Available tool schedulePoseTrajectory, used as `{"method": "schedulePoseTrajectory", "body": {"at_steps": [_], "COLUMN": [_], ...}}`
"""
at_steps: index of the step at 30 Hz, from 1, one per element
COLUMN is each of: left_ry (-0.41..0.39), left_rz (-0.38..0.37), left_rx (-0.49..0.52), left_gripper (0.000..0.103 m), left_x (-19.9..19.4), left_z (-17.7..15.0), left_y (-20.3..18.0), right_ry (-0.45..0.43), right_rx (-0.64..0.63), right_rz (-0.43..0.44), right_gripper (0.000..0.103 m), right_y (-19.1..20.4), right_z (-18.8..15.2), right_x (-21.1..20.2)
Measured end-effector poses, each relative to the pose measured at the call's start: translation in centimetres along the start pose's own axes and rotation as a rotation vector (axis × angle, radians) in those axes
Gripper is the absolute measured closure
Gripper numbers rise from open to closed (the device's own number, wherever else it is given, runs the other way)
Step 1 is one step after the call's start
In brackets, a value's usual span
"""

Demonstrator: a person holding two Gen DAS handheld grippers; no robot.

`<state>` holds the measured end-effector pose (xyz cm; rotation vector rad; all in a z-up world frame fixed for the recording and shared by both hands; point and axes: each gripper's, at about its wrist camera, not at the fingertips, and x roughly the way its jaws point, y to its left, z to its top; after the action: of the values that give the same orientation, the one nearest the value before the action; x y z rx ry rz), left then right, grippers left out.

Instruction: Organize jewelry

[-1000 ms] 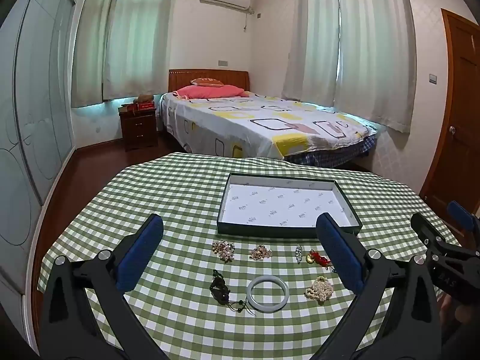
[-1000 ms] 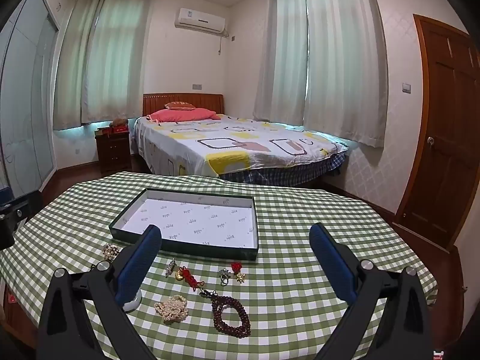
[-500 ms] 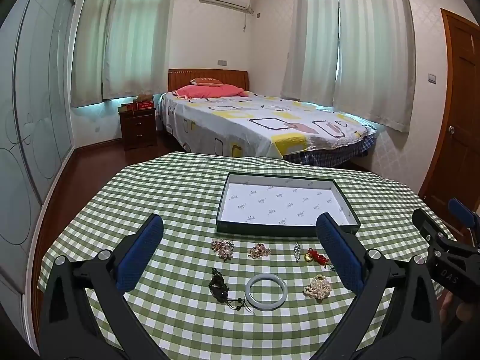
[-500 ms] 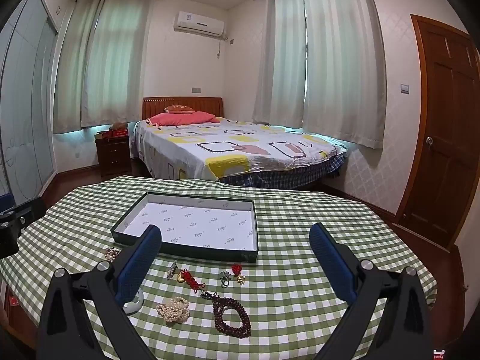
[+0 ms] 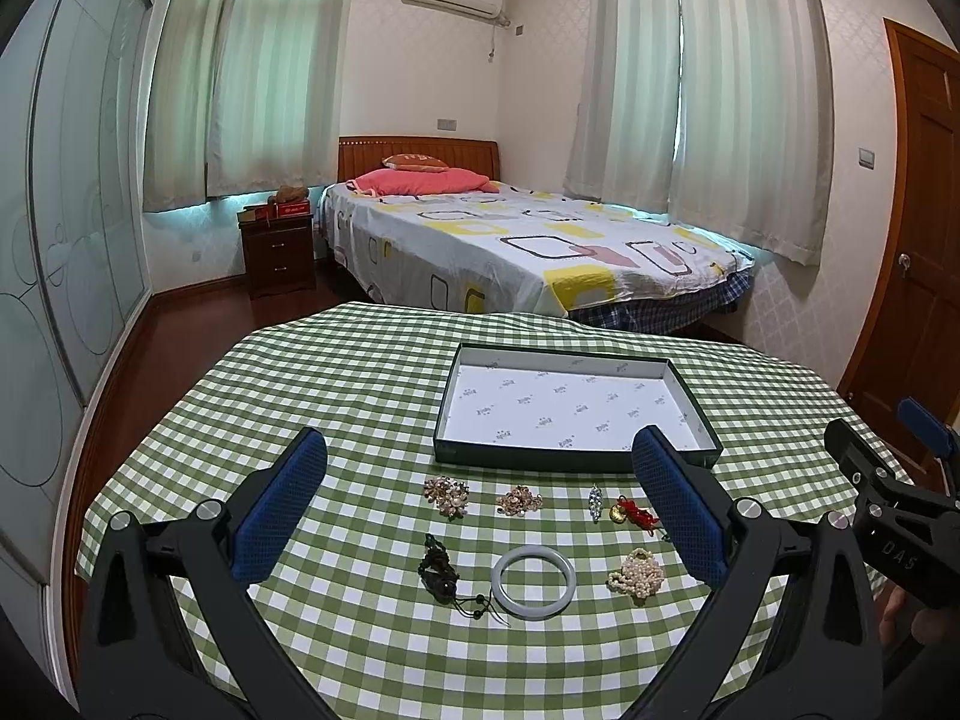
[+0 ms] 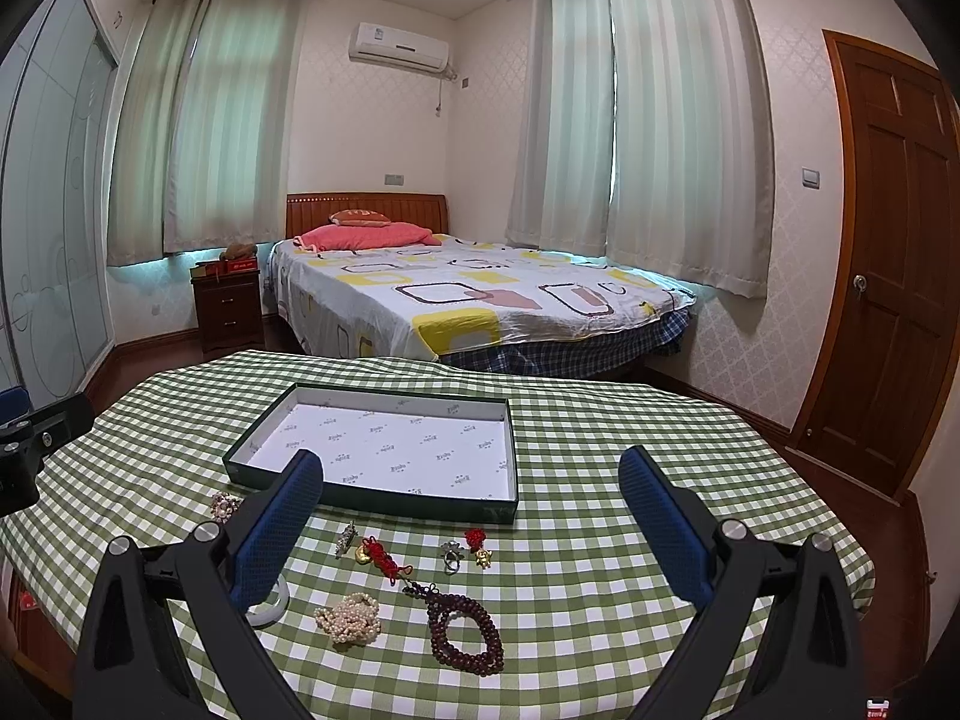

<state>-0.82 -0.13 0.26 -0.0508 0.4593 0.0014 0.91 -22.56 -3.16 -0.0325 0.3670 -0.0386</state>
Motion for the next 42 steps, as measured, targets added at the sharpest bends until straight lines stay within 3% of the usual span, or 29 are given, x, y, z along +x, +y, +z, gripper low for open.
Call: {"method": "schedulePoseTrajectory", "body": {"at_steps": [42], "left_ry": [0.004], "left_rz": [-0.002], "left_rx": [-0.001], "left_gripper": [0.004], "left_x": [-0.11], "left_z": [-0.15], "left_y": [-0.17], "right_ry": [-0.004], "right_rx": [-0.002], "right_rz": [-0.002], "right_gripper": [0.007], "right_y": [0.10], "right_z": [0.22], "right_x": [-0.09]}}
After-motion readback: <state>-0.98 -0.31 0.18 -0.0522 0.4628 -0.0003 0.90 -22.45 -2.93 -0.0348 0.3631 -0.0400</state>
